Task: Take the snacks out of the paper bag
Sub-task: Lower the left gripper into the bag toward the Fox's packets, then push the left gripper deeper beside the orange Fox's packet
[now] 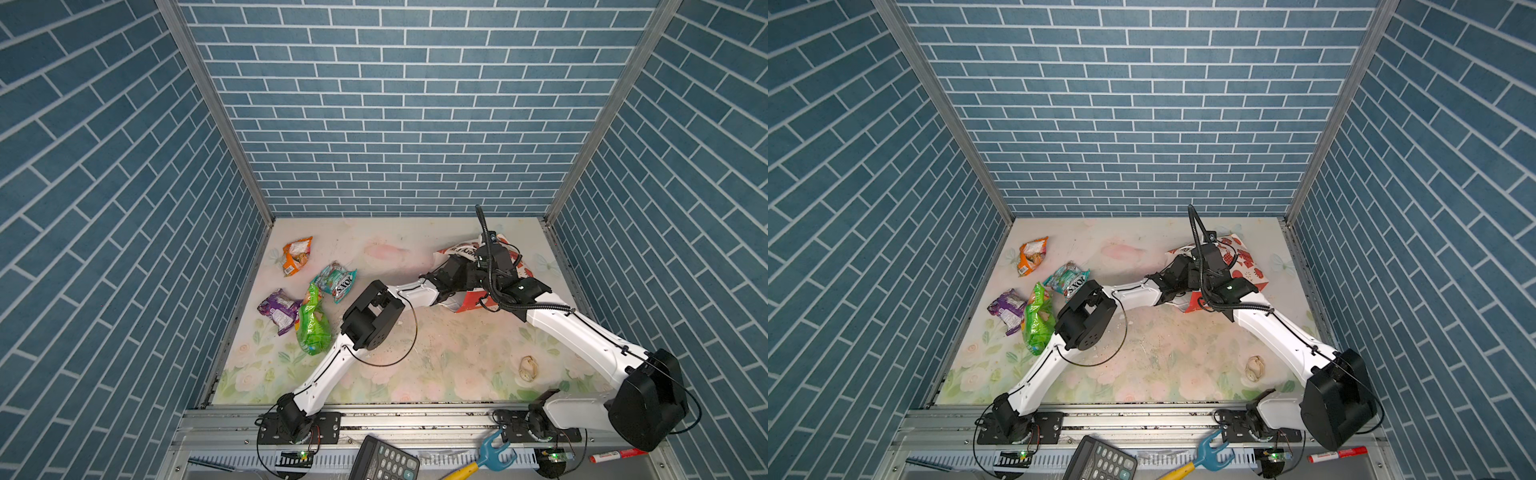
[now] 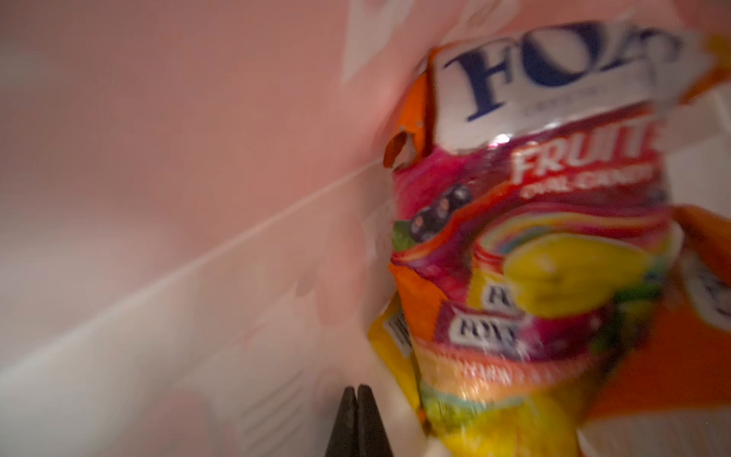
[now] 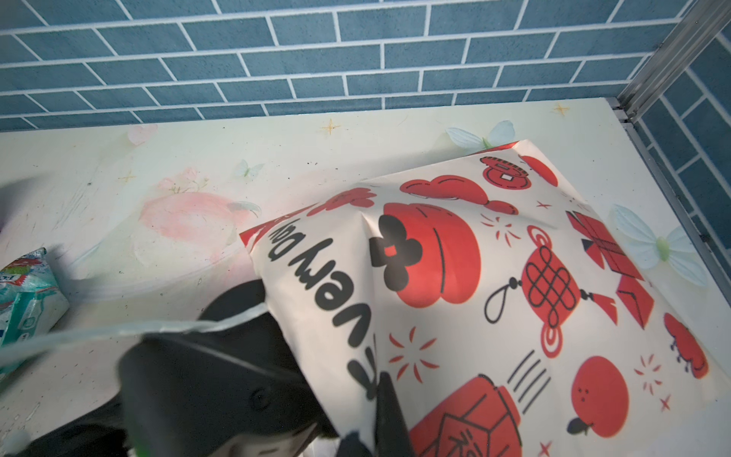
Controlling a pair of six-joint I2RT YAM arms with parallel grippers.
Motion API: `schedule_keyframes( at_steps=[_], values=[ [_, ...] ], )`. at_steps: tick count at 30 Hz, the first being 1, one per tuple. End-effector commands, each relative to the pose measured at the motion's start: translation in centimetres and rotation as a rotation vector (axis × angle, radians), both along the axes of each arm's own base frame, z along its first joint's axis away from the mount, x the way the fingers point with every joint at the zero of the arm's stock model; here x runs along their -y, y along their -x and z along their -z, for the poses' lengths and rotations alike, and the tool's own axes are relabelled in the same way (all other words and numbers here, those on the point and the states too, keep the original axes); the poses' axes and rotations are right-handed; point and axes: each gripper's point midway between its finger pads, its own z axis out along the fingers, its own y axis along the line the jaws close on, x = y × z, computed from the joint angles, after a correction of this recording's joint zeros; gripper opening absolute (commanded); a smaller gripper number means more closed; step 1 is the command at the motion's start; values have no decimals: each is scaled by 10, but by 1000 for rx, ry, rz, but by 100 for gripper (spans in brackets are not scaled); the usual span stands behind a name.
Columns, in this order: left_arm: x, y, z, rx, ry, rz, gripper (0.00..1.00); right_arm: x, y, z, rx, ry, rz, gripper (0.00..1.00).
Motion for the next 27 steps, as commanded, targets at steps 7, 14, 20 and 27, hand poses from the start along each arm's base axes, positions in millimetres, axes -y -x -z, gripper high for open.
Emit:
schedule_keyframes(
  at_steps=[7,14,20,27],
  values=[
    [-24,-9,-79,121,124,-33,0,14,14,16,-60,23,41,0],
    [-23,-8,-77,103,143,-31,0,14,14,16,-63,23,40,0],
    [2,-10,-72,59,239,15,75,10,12,19,-72,19,30,0],
    [34,2,-45,25,167,54,85,1,5,18,-57,-3,5,0]
  ],
)
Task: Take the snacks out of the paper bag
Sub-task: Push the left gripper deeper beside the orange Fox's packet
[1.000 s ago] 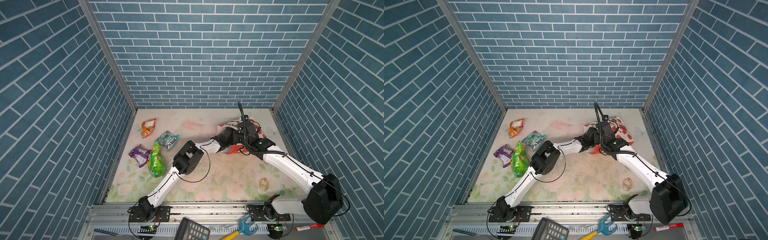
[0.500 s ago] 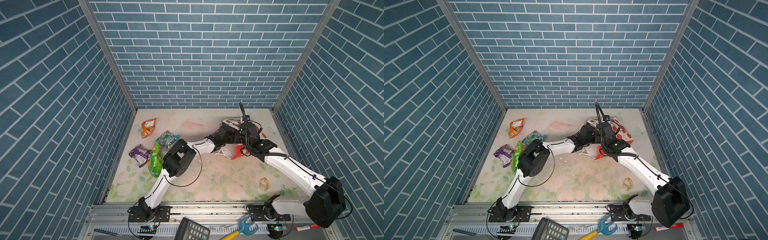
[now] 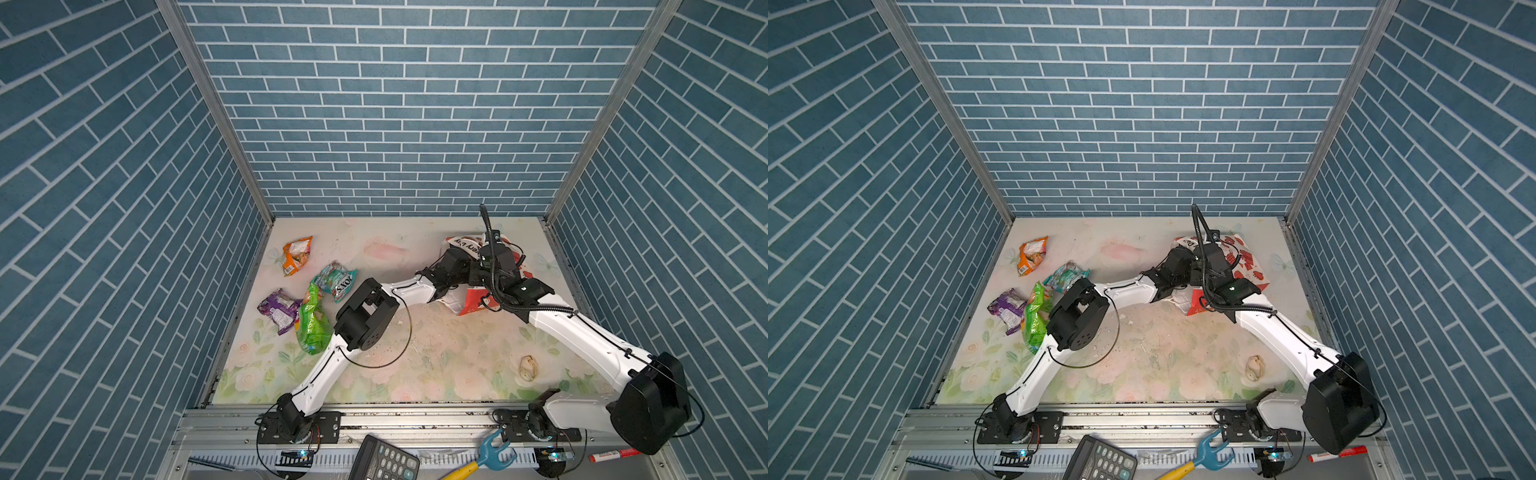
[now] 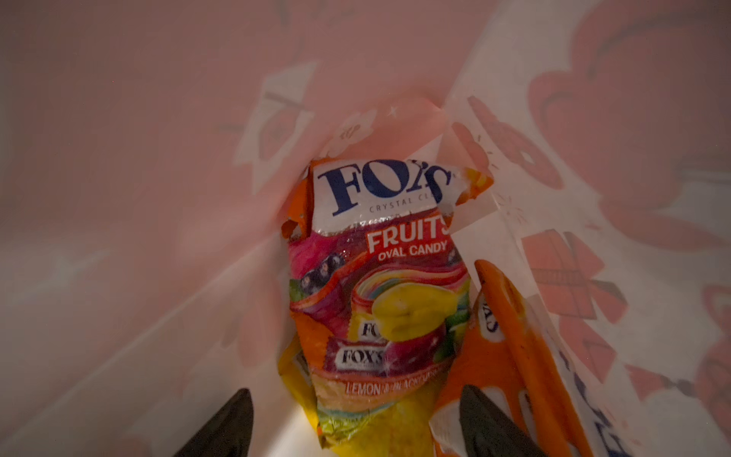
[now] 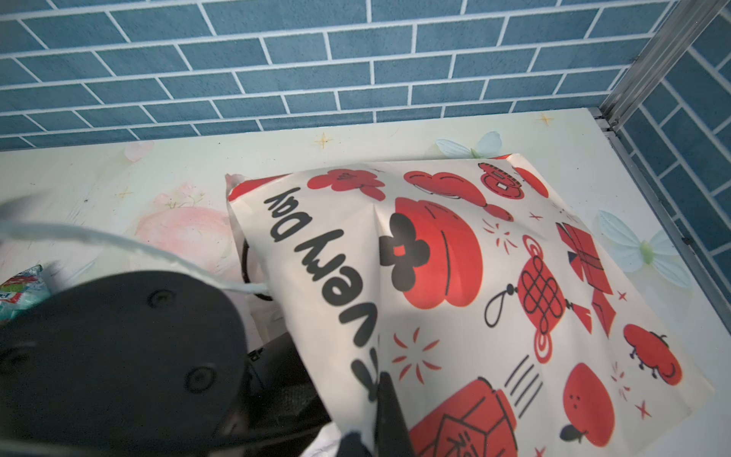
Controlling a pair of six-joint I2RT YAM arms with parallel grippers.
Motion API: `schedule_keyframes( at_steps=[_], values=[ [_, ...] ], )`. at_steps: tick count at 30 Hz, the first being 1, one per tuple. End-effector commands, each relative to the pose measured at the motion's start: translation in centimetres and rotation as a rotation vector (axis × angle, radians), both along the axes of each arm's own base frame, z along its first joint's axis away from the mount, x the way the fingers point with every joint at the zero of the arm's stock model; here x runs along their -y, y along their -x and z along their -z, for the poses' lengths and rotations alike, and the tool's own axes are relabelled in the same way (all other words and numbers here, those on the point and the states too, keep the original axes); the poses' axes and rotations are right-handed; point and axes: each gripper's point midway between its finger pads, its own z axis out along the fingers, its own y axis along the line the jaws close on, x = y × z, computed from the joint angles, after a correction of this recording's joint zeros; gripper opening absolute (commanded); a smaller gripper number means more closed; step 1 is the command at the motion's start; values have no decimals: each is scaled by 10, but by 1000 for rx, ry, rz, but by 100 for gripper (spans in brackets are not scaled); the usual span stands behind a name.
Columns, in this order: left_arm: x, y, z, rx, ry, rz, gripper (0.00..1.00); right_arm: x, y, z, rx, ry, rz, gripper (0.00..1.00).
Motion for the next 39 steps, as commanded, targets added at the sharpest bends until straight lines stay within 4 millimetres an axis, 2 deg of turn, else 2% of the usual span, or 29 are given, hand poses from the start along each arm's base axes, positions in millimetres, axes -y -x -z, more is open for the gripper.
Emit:
schedule_keyframes(
  at_steps=[1,7,12,15,19,21,23,26,29,33,39],
  values=[
    [13,1,9,3,-38,-1,85,-6,6,23,-81,-3,-22,0],
    [38,15,34,-9,-114,24,79,-14,0,30,-88,-6,-45,0],
    [65,44,32,67,-165,89,77,-17,-3,29,-85,-15,-52,0],
    [77,52,40,28,-103,115,77,-15,-3,30,-81,-14,-48,0],
    [89,57,45,0,-39,142,58,-14,-2,31,-82,-17,-44,0],
    [91,58,44,-9,-23,150,44,-13,-1,32,-84,-20,-42,0],
    [90,58,43,-9,-9,147,34,-12,-1,30,-80,-22,-41,0],
    [85,52,38,-9,14,133,26,-9,0,27,-74,-16,-33,0],
    [79,46,38,-30,33,118,12,-6,1,24,-66,-18,-28,0],
    [68,38,35,-45,60,100,5,-1,2,24,-69,-11,-17,0],
    [48,30,17,-25,113,75,5,7,4,25,-81,19,-6,0]
  ],
)
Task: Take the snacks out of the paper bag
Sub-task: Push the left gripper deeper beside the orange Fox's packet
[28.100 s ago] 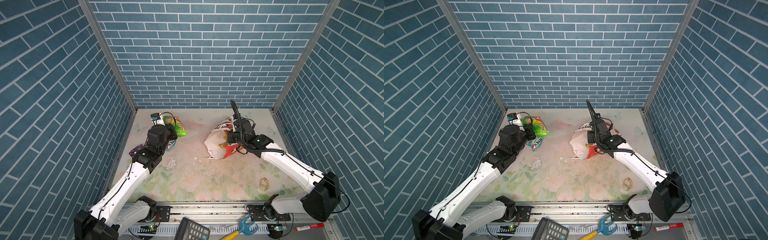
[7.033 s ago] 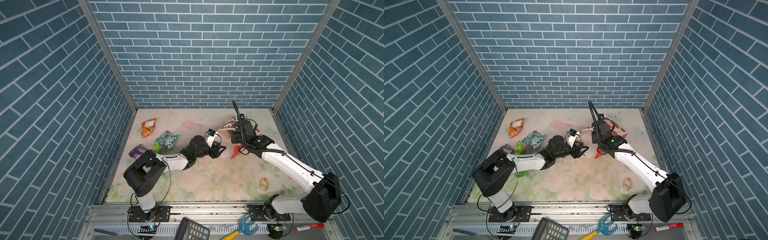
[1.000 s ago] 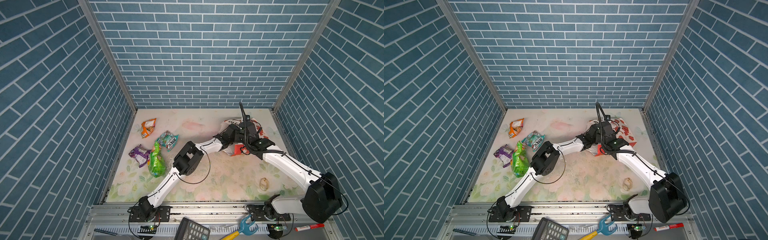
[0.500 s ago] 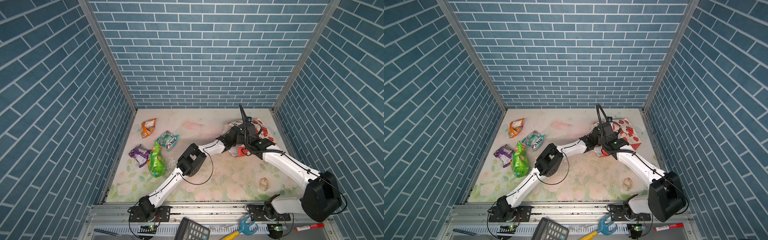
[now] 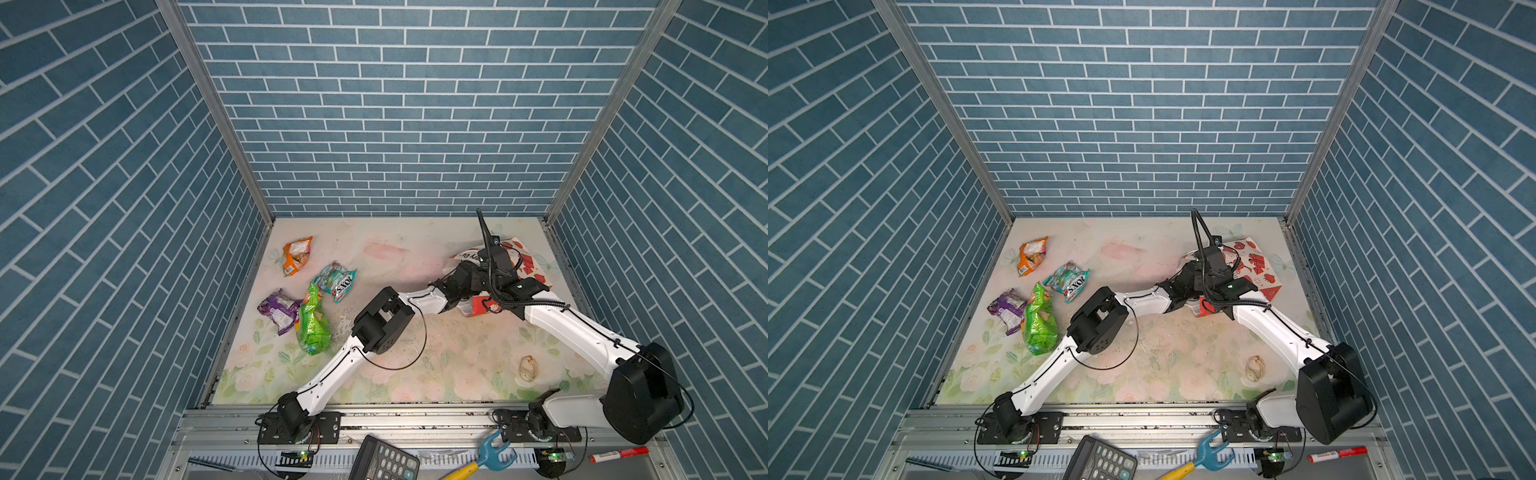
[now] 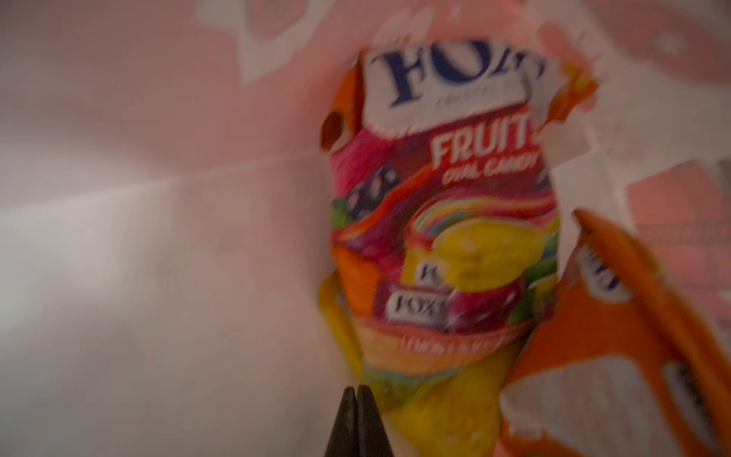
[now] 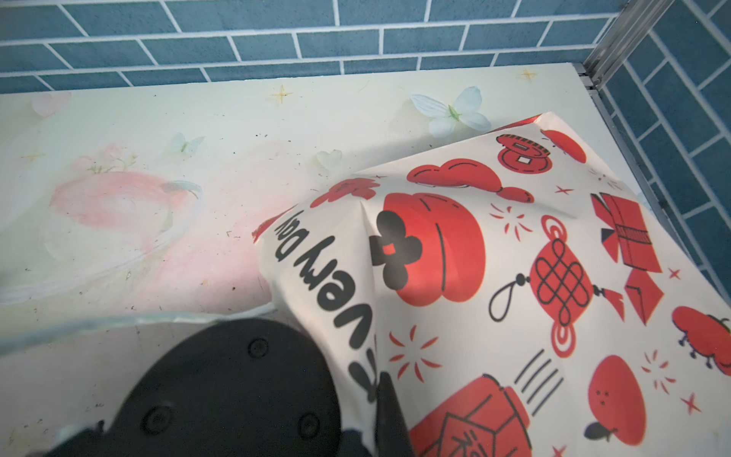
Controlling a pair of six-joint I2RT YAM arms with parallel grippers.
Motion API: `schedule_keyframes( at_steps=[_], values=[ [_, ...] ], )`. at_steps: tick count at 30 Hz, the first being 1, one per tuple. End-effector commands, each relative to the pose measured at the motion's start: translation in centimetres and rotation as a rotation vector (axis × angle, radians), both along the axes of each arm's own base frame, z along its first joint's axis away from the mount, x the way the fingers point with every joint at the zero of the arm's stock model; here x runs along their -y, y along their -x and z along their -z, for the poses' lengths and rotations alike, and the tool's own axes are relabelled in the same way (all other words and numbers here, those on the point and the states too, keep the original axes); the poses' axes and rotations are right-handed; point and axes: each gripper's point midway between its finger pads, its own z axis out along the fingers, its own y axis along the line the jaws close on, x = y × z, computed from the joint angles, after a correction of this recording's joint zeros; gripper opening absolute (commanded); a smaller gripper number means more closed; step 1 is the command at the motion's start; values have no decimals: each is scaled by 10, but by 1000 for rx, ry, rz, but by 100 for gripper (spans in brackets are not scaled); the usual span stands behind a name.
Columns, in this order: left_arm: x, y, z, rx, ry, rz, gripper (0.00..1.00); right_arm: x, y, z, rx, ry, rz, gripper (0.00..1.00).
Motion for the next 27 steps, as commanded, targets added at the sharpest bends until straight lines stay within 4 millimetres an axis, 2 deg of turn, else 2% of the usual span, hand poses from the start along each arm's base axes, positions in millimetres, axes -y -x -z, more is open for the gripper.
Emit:
schedule_keyframes(
  at_steps=[1,5,9,17,21,23,27],
  values=[
    [1,7,-38,32,78,15,6,-8,6,-10,6,-30,-42,0],
    [-16,5,-56,72,108,-6,21,2,7,-21,27,5,-27,0],
    [-21,9,-82,118,160,15,36,5,7,-26,35,22,-26,0],
    [-24,23,-107,140,273,64,49,7,7,-38,44,61,-62,0],
    [-18,36,-120,191,346,138,55,-3,8,-48,48,45,-139,0],
    [-9,46,-126,237,354,209,64,-9,9,-51,46,35,-183,0],
    [4,59,-118,253,367,274,84,-24,10,-55,39,-7,-250,0]
  ],
)
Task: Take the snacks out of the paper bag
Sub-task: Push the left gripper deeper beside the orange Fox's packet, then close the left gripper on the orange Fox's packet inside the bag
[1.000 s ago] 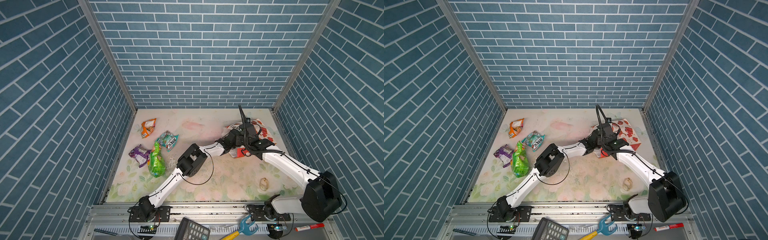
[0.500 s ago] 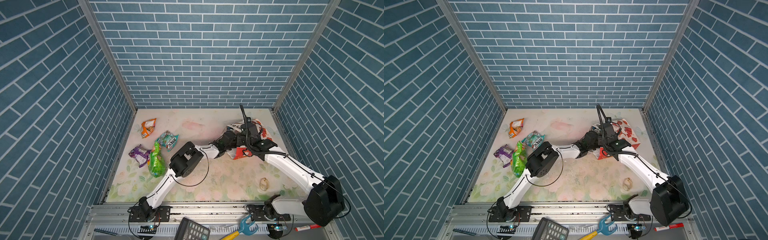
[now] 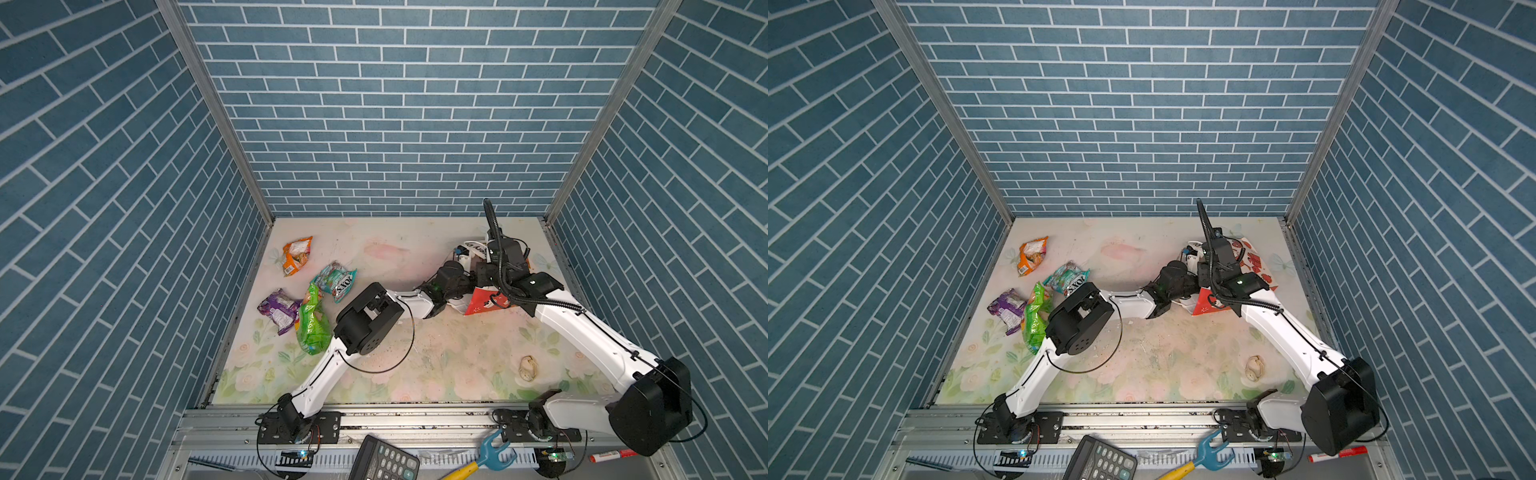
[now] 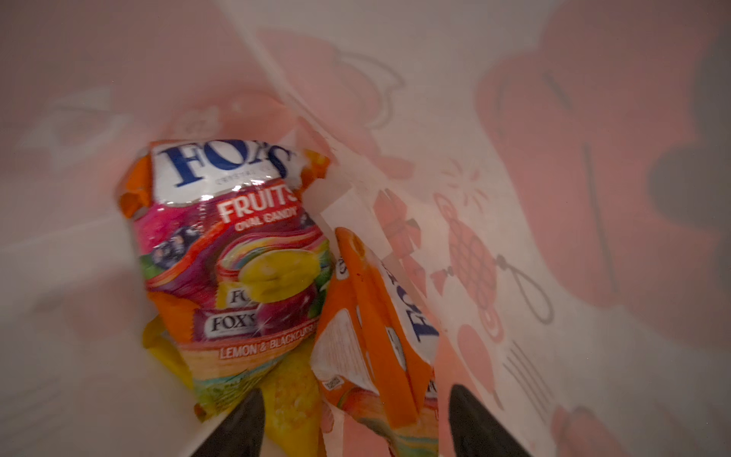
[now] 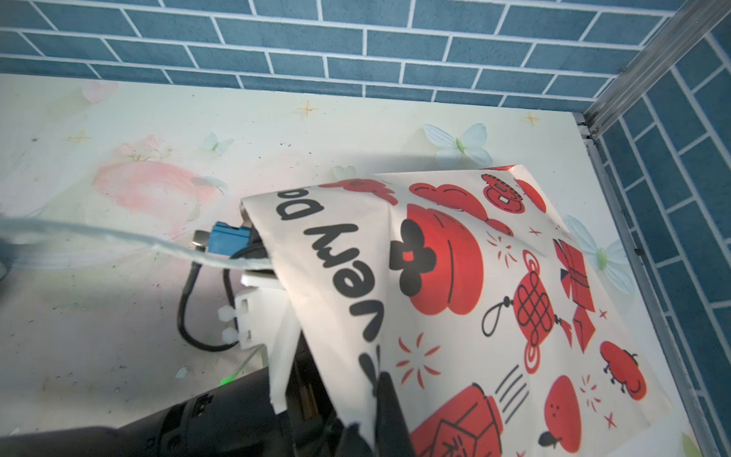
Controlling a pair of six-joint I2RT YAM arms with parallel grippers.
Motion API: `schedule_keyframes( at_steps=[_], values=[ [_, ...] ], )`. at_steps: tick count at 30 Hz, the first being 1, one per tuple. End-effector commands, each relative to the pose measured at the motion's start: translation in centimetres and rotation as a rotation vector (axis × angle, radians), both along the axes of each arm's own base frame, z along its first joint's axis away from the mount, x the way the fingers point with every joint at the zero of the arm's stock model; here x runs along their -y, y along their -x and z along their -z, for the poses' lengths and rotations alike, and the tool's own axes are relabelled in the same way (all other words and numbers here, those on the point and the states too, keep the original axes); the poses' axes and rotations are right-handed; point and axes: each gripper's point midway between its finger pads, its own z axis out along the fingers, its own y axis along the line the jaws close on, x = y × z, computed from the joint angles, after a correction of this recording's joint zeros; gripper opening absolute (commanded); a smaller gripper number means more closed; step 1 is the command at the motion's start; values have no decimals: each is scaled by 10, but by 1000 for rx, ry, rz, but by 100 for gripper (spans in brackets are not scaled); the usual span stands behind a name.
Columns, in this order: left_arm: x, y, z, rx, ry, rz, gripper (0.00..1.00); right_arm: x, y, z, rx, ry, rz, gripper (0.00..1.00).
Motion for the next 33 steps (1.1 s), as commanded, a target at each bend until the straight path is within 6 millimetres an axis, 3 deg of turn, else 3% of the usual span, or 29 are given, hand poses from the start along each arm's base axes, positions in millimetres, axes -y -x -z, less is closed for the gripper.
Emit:
schedule_keyframes(
  at_steps=[1,2,6,11,26,29,33],
  values=[
    [23,25,-26,115,97,120,96,-31,6,-17,5,-80,-155,0],
    [24,28,-22,115,96,129,99,-35,7,-17,3,-93,-183,0],
    [25,36,0,102,19,122,100,-45,11,-22,18,-117,-245,0],
    [26,43,10,137,-75,99,100,-50,13,-24,35,-127,-283,0],
    [54,28,43,81,-128,62,100,-77,23,-26,51,-282,-394,0],
    [51,25,55,52,-165,42,90,-77,23,-27,55,-291,-391,0],
    [40,18,64,53,-242,-1,63,-75,24,-27,61,-292,-385,0]
  ],
)
